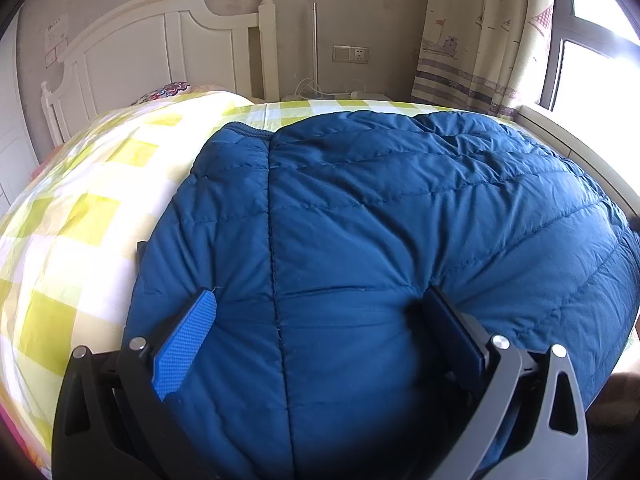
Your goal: Fold large clothes
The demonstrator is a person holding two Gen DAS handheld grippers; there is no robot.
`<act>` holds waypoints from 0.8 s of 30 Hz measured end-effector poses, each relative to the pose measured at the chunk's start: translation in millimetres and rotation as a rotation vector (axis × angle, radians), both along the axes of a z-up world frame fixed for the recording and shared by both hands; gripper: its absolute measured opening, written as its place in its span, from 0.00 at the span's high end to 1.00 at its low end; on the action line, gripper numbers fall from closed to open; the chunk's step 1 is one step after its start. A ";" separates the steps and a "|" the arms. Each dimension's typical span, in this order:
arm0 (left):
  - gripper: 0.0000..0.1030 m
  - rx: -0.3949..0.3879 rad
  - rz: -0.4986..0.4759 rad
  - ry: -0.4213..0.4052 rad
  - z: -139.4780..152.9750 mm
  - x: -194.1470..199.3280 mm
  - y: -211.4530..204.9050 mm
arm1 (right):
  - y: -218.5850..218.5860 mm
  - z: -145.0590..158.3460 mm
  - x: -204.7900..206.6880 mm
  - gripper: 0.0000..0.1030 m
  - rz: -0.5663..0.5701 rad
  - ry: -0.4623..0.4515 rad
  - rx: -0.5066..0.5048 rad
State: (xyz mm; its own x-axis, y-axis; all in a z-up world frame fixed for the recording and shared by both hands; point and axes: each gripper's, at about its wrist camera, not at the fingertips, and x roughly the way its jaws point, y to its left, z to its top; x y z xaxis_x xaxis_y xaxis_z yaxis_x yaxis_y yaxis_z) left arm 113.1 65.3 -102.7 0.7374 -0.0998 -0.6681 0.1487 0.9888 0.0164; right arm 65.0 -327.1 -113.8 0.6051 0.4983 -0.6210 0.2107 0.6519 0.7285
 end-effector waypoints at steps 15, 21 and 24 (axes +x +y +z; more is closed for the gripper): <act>0.02 -0.029 -0.099 -0.019 101.4 37.3 -68.3 | -35.6 30.2 -64.4 0.61 -0.129 -0.342 0.068; 0.02 0.082 -0.072 0.175 56.4 110.9 -148.7 | -40.1 63.4 -87.7 0.61 -0.140 -0.414 -0.069; 0.02 0.166 -0.126 0.216 17.6 100.8 -176.4 | -37.8 79.5 -94.6 0.61 -0.112 -0.439 -0.139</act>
